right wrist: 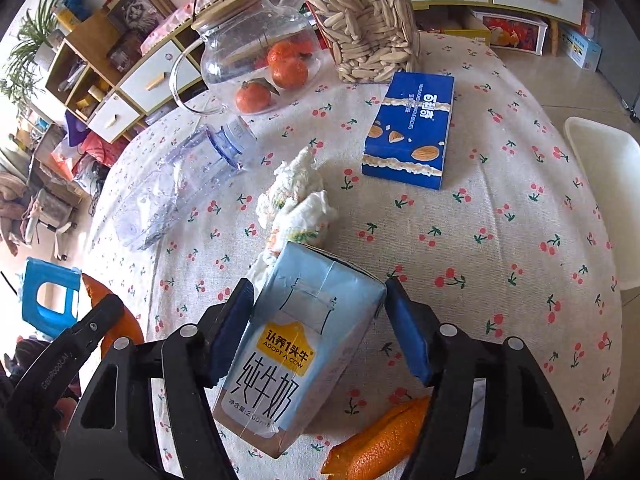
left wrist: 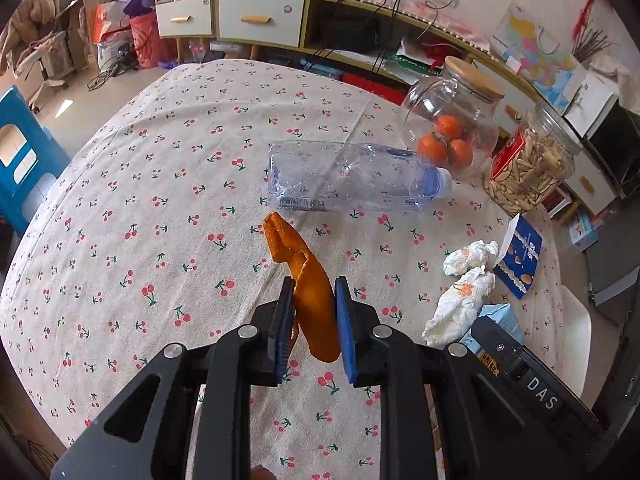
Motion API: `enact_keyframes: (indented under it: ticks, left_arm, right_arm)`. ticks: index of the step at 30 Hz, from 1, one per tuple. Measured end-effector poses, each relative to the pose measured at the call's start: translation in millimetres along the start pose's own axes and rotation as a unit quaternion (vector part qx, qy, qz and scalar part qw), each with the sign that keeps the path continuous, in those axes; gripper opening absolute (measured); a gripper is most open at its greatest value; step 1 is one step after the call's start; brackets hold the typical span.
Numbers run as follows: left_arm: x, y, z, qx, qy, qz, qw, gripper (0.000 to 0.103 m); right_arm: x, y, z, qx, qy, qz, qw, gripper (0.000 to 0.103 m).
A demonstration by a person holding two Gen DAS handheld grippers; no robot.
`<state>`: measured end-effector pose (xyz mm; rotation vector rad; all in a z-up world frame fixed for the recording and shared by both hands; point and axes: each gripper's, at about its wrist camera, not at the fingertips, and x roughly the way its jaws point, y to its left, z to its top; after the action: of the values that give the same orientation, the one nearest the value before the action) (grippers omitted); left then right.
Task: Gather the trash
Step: 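Grasp the orange peel with the left tool while the right grasps the light-blue milk carton, then carry the milk carton into the bin with the right tool while the left holds the peel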
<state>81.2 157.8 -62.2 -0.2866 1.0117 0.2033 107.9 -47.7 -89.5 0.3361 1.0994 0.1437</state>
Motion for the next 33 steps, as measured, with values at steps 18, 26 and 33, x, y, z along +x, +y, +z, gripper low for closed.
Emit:
enact_keyframes:
  ticks: [18,26,33]
  left_arm:
    - [-30.0,-14.2,6.7,0.002,-0.046,-0.026,0.9986,0.02]
    - [-38.5,-30.1,4.9,0.01,-0.061,-0.034,0.9975,0.02]
    - [-50.0,-50.6,0.8,0.029,-0.083,-0.04,0.9953,0.02]
  right_arm:
    - [-47.7,-1.8,10.8,-0.049,-0.107,0.014,0.993,0.059]
    - [-71.4,-11.6,13.5,-0.063,-0.156,-0.003,0.986,0.059]
    - [-86.8,-28.1,15.1,-0.06,-0.175,-0.017,0.983,0.059]
